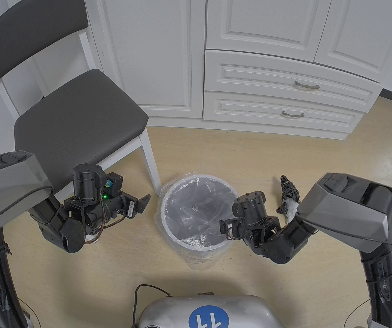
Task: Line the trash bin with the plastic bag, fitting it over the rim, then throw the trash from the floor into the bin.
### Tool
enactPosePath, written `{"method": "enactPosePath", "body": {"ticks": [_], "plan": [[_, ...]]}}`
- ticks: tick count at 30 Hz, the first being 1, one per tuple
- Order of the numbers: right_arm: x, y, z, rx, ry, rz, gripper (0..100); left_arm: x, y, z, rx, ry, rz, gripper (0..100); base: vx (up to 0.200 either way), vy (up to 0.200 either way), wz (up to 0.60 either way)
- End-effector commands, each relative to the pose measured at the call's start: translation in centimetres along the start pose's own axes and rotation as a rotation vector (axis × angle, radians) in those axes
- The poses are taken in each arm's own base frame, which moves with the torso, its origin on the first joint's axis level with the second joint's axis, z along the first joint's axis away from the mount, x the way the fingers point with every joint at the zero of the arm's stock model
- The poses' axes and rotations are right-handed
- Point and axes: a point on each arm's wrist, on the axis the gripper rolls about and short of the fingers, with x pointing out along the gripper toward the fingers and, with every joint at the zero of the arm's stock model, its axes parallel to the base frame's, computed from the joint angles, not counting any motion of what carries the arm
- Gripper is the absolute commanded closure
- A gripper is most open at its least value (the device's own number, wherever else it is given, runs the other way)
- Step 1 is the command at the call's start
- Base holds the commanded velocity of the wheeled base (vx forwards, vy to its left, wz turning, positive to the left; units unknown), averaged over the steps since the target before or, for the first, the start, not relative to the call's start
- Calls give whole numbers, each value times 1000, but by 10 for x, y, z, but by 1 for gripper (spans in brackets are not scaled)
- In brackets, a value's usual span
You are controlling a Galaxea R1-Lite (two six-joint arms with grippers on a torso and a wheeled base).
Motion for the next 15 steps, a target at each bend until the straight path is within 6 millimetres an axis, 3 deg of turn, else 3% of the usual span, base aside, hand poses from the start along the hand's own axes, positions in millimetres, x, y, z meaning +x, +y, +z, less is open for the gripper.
{"method": "enactPosePath", "body": {"ticks": [1, 9, 15], "plan": [[20, 13, -21, -14, 16, -12, 0, 1, 0, -1, 1, 1, -1, 0, 0, 0, 0], [28, 24, -31, 4, 21, -12, 0, 1, -1, -1, 2, 4, -3, 0, 0, 0, 0], [14, 20, -25, -12, 37, -5, 0, 1, -1, 0, 2, 1, -2, 0, 0, 0, 0]]}}
